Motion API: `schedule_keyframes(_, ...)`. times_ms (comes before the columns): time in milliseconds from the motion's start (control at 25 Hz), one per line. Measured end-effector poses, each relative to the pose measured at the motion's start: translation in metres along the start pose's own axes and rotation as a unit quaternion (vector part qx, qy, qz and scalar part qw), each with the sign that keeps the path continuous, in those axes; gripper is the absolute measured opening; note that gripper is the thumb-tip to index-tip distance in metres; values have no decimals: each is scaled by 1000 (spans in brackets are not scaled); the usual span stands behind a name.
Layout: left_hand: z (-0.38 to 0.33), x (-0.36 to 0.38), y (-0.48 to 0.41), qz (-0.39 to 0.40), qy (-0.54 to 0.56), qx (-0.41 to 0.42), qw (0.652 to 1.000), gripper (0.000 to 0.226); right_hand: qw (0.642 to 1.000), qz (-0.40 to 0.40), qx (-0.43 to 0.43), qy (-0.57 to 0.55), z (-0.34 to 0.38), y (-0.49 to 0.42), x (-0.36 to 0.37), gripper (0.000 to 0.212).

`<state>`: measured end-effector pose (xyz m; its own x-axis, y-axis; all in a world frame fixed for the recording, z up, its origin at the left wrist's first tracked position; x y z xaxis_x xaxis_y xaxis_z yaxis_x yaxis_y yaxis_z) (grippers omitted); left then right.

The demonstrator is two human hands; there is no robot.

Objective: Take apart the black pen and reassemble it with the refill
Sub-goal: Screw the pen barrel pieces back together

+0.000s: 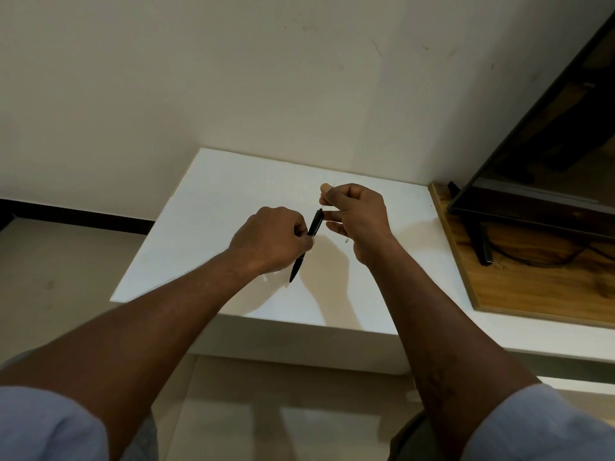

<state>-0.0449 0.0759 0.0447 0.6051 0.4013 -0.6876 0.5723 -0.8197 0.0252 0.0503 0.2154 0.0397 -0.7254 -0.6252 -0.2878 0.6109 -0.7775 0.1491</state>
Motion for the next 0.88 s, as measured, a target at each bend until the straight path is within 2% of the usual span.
schedule_keyframes(360, 2, -13, -2, -59, 3, -3, 998, 20, 997, 12, -47, 56, 10, 4, 8, 21)
schedule_keyframes(600, -1, -20, -2, -97, 2, 12, 995, 23, 992, 22, -103, 65, 25, 9, 10, 9)
schedule_keyframes(880, -7, -28, 1, -135, 1, 41, 990, 25, 984, 4, -164, 74, 39, 15, 11, 24)
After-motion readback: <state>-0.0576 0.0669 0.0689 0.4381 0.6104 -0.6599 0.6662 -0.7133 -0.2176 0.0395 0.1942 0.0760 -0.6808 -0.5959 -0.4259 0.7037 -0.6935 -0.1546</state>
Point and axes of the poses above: each hand's wrist, its own y-axis away from the middle knuckle, its own x-axis out of the palm, z = x × y, the point moved 9 cm from there along -y, towards the middle knuckle, and after that the axes turned 11 degrees about y, right-handed, at the moved point
